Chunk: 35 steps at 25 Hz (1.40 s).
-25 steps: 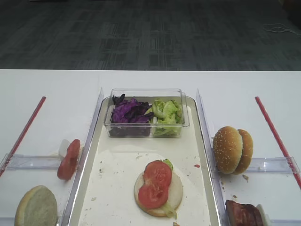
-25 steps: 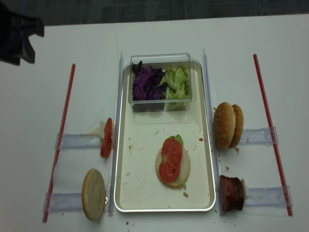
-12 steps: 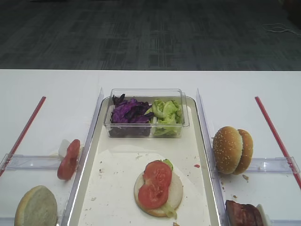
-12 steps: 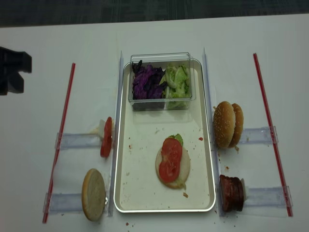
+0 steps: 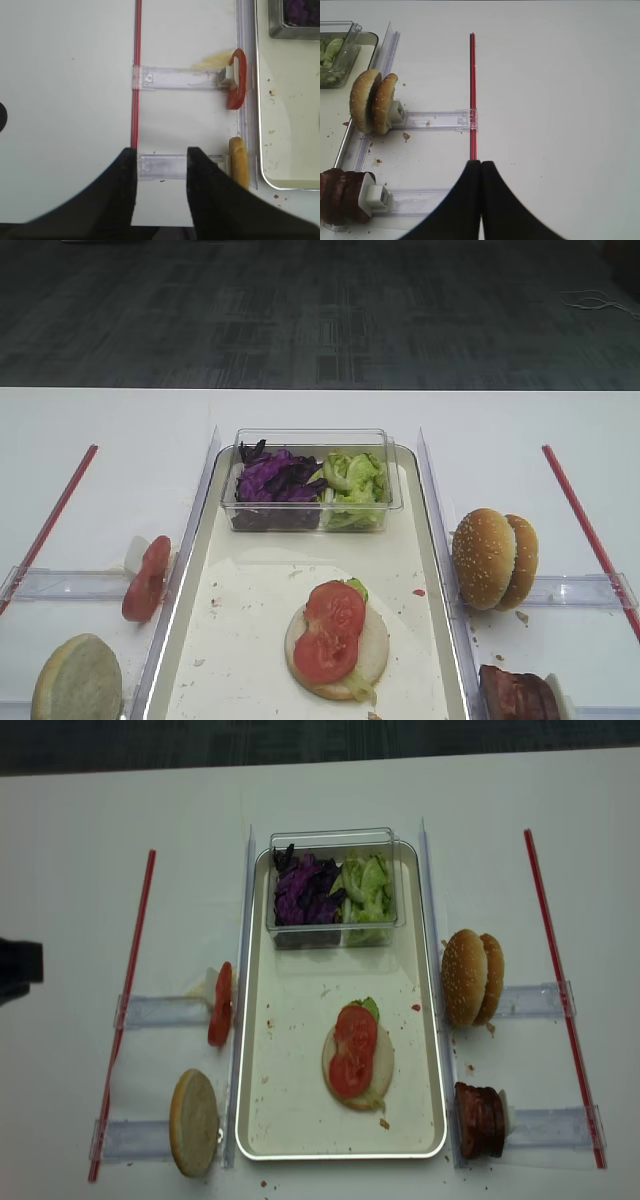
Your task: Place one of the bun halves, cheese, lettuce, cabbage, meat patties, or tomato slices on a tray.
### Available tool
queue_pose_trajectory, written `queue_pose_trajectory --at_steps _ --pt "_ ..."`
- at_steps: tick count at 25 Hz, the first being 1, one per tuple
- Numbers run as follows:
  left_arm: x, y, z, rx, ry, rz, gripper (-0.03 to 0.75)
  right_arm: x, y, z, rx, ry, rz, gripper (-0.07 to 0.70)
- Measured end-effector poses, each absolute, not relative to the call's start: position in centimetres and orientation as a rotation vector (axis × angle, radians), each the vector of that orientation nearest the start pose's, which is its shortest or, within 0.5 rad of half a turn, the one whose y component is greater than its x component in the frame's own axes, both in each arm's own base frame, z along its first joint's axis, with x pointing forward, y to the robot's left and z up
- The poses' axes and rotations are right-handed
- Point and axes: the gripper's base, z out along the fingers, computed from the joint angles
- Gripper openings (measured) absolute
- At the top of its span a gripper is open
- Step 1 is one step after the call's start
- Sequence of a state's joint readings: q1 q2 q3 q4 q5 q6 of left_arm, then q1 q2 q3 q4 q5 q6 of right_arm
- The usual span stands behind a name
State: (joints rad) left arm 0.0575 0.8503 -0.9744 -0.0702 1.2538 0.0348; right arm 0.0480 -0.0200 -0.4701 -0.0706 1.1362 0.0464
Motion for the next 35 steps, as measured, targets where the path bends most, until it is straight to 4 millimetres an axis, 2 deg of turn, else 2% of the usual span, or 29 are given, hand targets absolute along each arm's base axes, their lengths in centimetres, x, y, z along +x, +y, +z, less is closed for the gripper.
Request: queue_pose_trajectory --at_steps 7,17,23,30,35 --pt "10.1 0.0 33.7 -0.032 2.602 -0.061 0.231 -0.8 -0.6 26.3 0.006 2.127 -0.031 0.006" --pt "7.5 -0.2 30.6 -0.013 2.564 -0.052 0.223 -0.8 -0.6 26.3 0.002 2.127 -0.033 0.006" --pt "5.5 -0.3 29.7 -0.011 2.48 -0.045 0.223 -0.8 -0.6 26.3 0.002 2.127 -0.033 0.006" --pt "3.6 -1.0 29.2 -0.015 2.311 -0.127 0.223 -0.8 -0.6 26.3 0.002 2.127 -0.033 0.006" --pt "2.4 -0.9 28.3 -0.009 2.256 -0.101 0.223 -0.8 -0.6 26.3 0.002 2.127 -0.033 0.006"
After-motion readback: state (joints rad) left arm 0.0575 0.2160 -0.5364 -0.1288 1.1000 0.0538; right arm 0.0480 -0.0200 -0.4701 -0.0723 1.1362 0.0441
